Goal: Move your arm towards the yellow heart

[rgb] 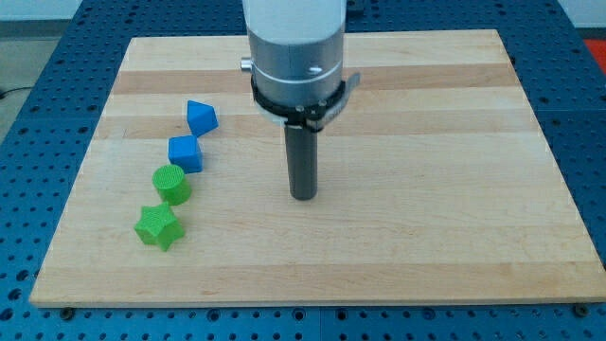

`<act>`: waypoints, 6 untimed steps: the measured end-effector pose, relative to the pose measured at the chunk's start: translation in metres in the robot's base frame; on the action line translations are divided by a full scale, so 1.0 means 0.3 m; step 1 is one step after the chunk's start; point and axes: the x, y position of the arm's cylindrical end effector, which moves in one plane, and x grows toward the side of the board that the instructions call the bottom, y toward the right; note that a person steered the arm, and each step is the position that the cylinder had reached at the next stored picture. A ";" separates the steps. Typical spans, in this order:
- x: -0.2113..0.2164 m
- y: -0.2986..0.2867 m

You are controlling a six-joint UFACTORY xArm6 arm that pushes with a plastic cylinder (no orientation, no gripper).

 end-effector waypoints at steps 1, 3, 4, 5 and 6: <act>-0.074 0.014; -0.190 -0.176; -0.367 -0.211; -0.442 -0.204; -0.601 -0.161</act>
